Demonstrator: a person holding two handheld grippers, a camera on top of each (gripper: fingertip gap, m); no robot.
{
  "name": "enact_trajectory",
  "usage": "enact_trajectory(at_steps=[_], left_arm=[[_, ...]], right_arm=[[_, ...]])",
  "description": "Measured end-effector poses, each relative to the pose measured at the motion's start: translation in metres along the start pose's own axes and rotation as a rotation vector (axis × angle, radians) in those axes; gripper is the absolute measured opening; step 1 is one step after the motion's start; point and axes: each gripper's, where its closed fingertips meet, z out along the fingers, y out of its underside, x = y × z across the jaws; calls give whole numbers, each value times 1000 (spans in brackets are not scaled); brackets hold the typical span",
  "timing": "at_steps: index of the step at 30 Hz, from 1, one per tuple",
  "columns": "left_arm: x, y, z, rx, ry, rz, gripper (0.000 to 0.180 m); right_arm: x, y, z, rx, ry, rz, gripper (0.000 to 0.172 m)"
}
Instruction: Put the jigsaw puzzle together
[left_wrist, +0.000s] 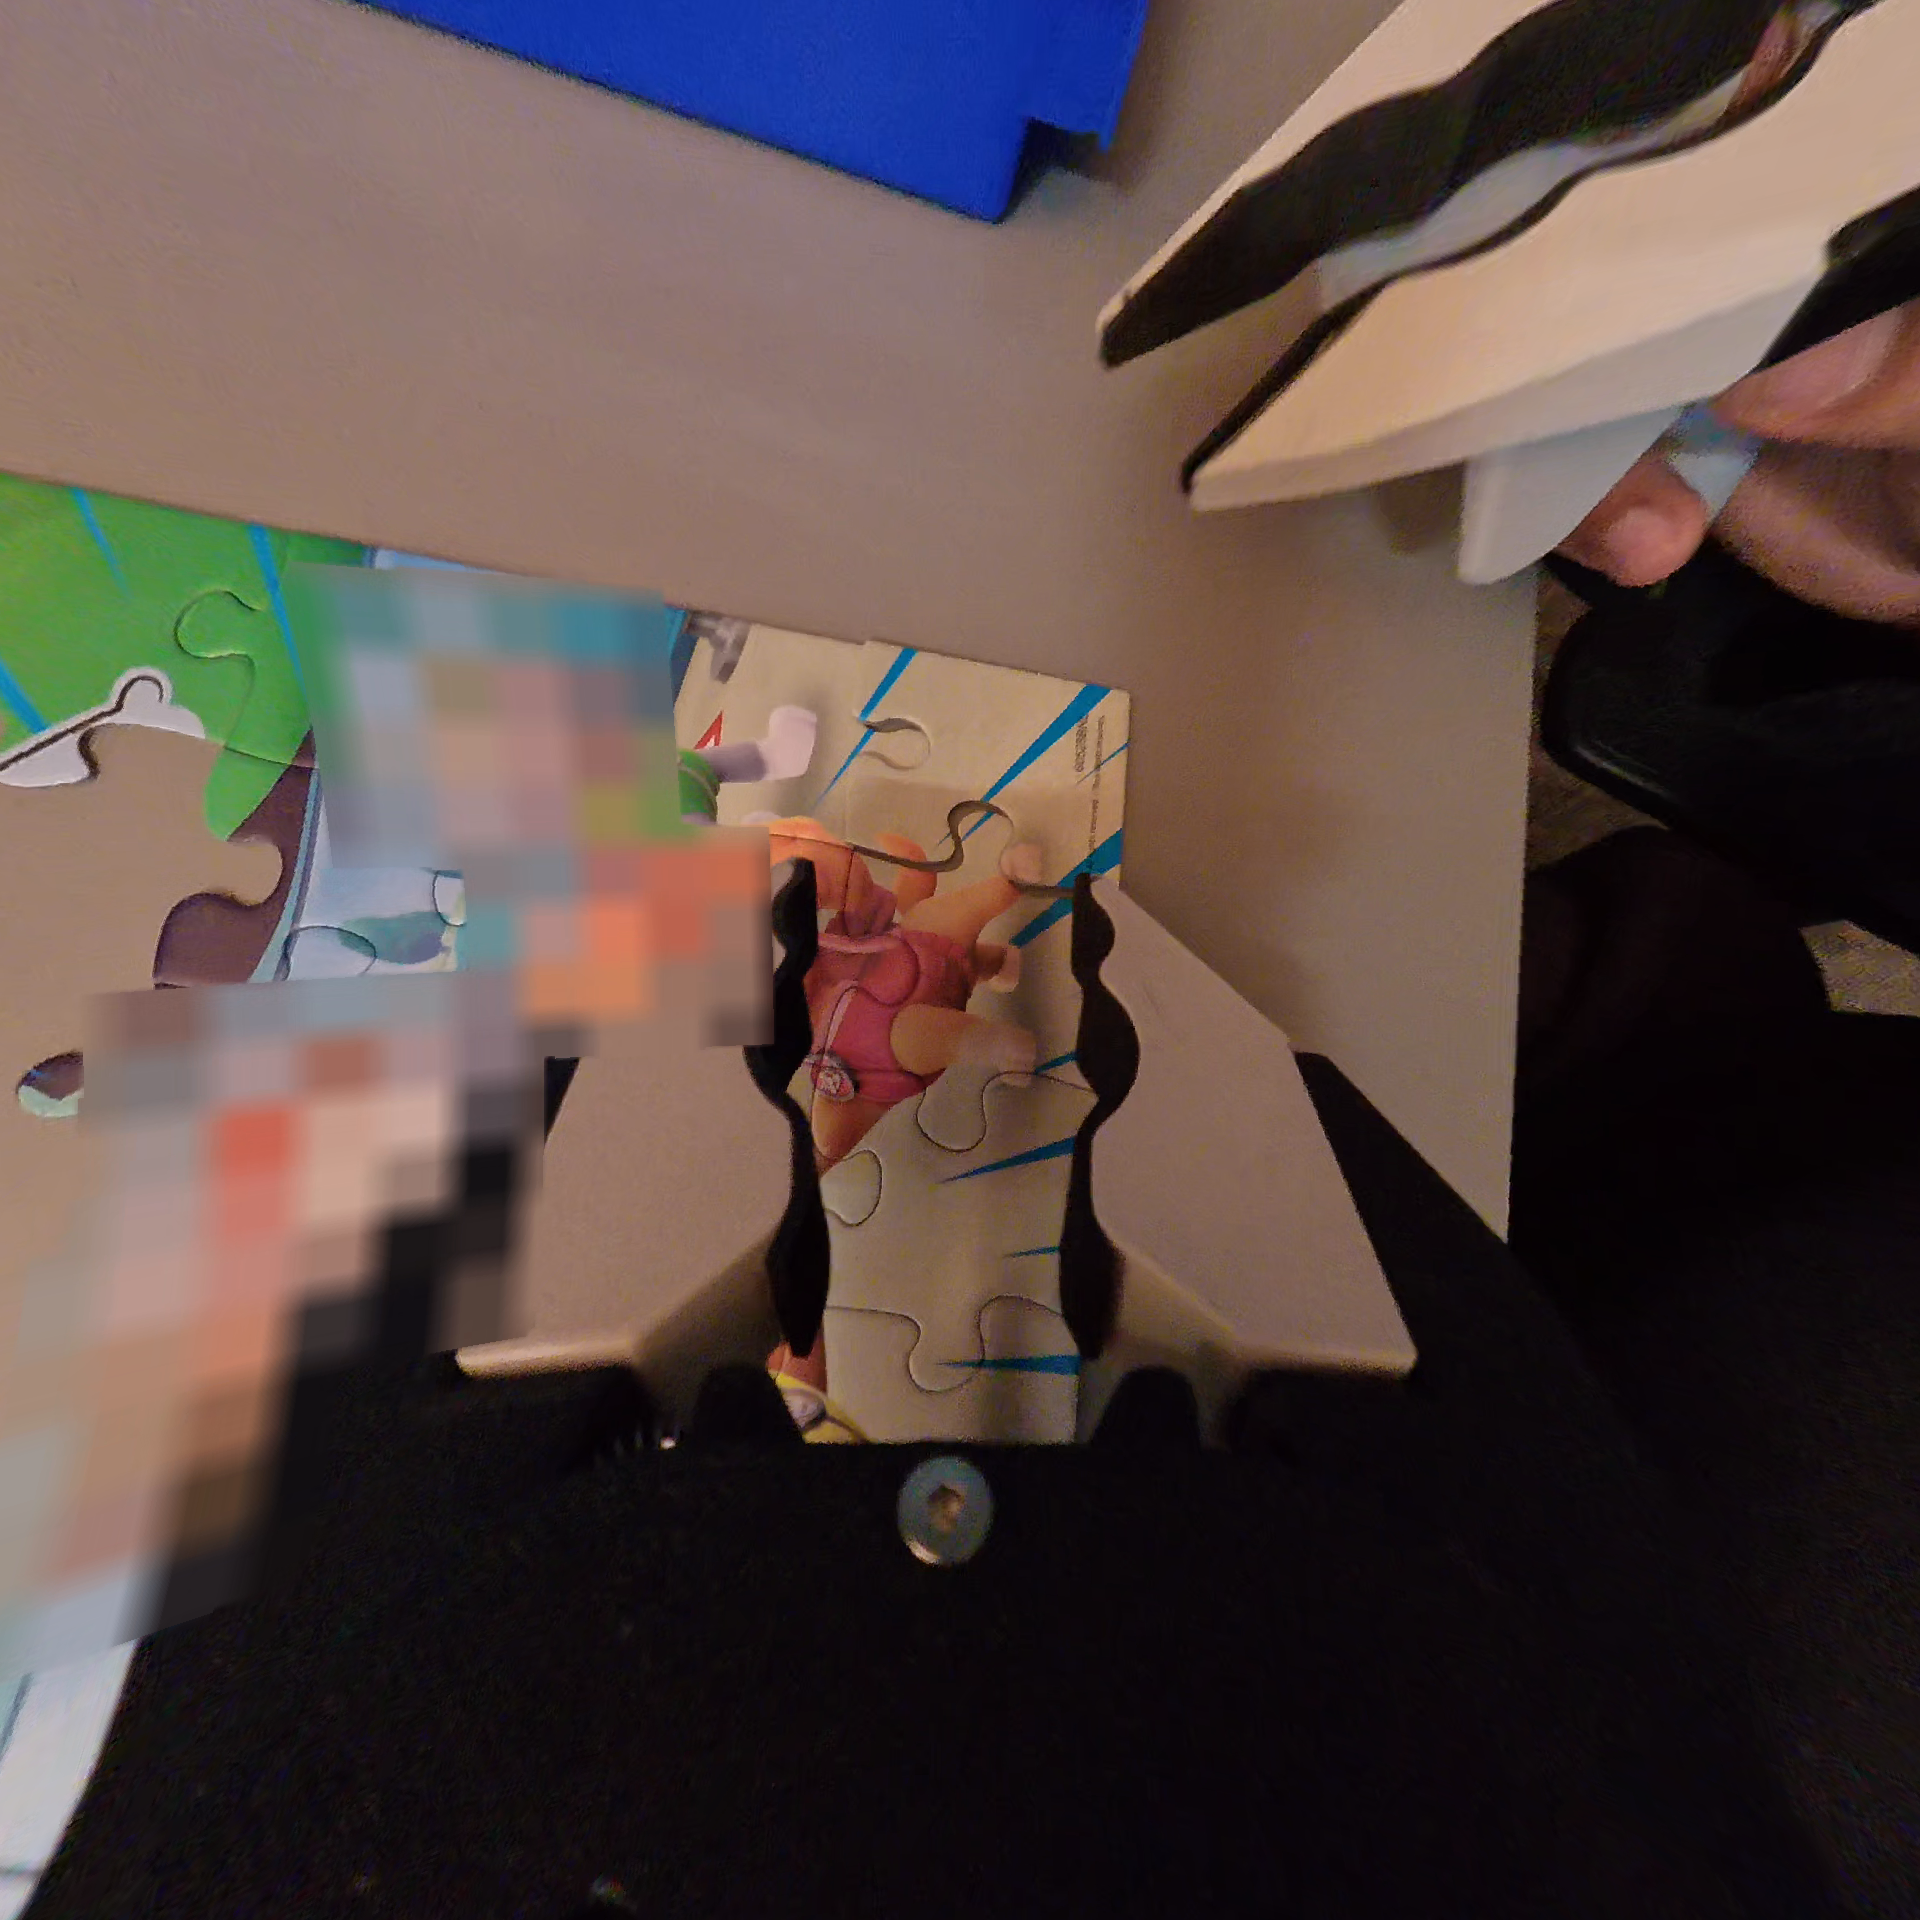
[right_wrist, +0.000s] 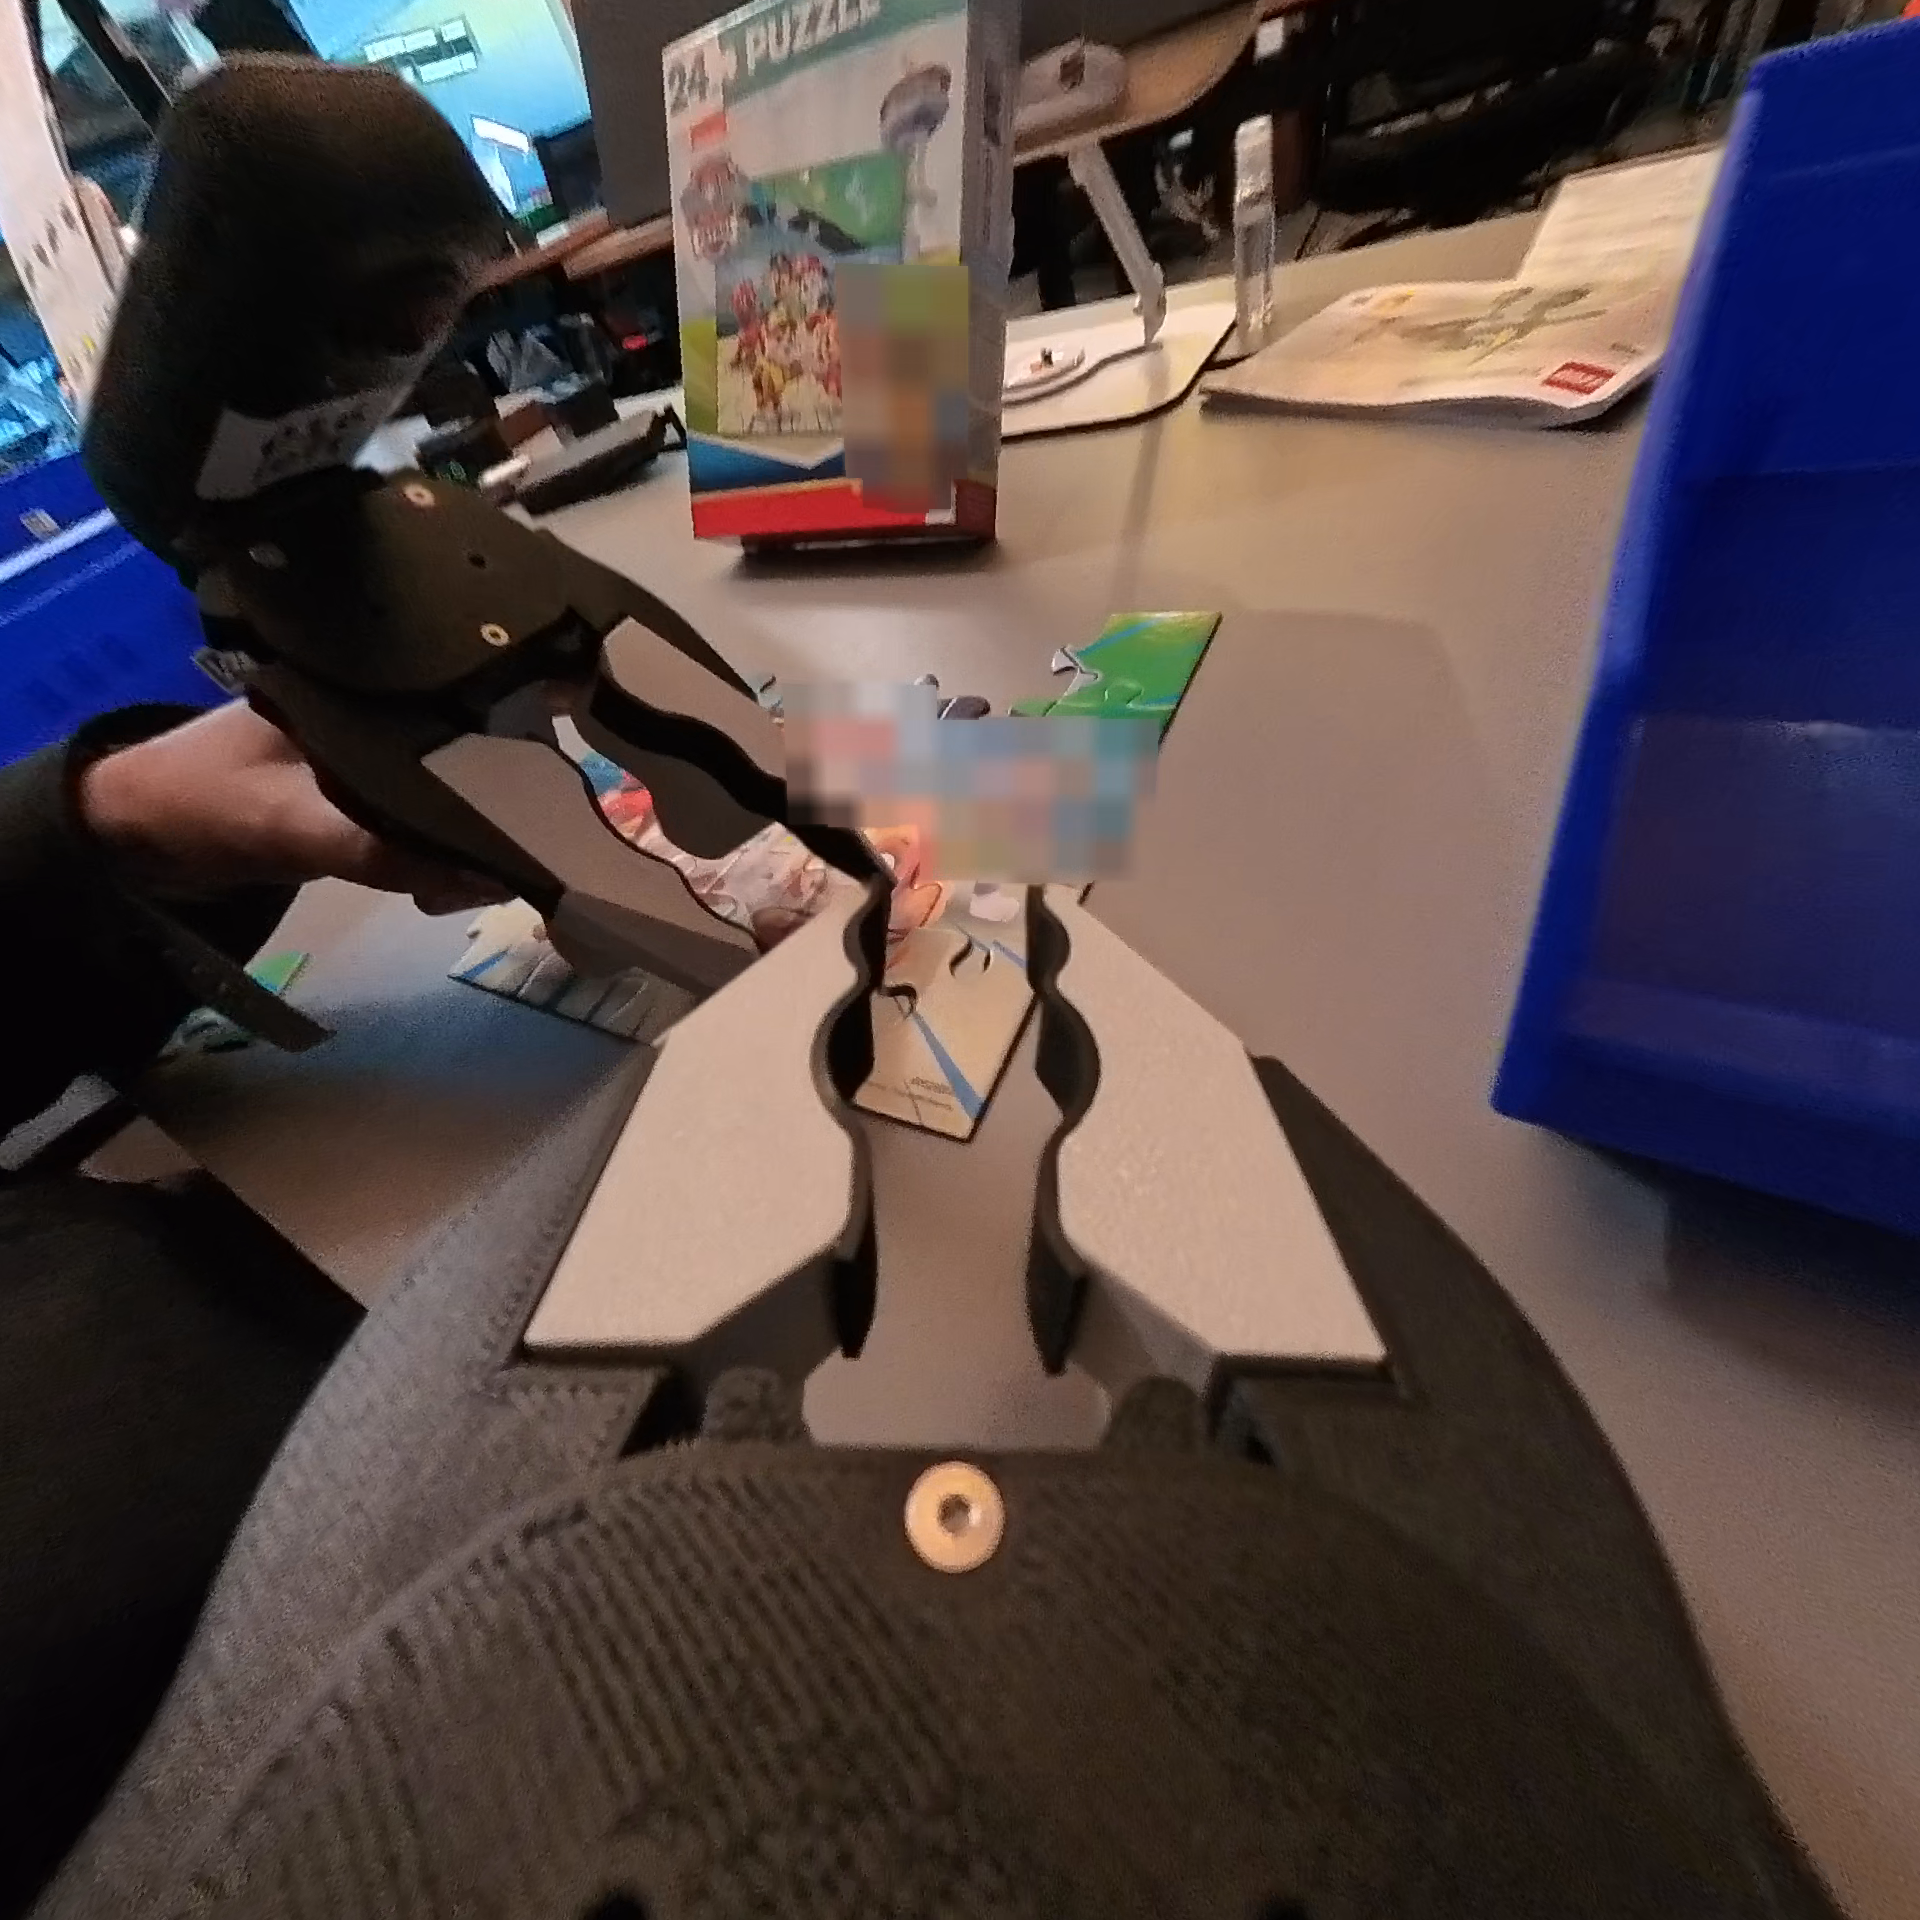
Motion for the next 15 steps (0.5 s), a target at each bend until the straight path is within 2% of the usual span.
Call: enact_trajectory(at_steps=[3, 10, 15], left_arm=[[-4, -6, 1, 42, 0, -6, 46], [-26, -16, 7, 71, -42, -108, 16], [-29, -9, 14, 41, -42, -110, 15]], right_arm=[[1, 6, 8, -57, 12, -17, 27], [3, 18, 16, -143, 64, -60, 28], [13, 43, 20, -303, 149, -118, 32]])
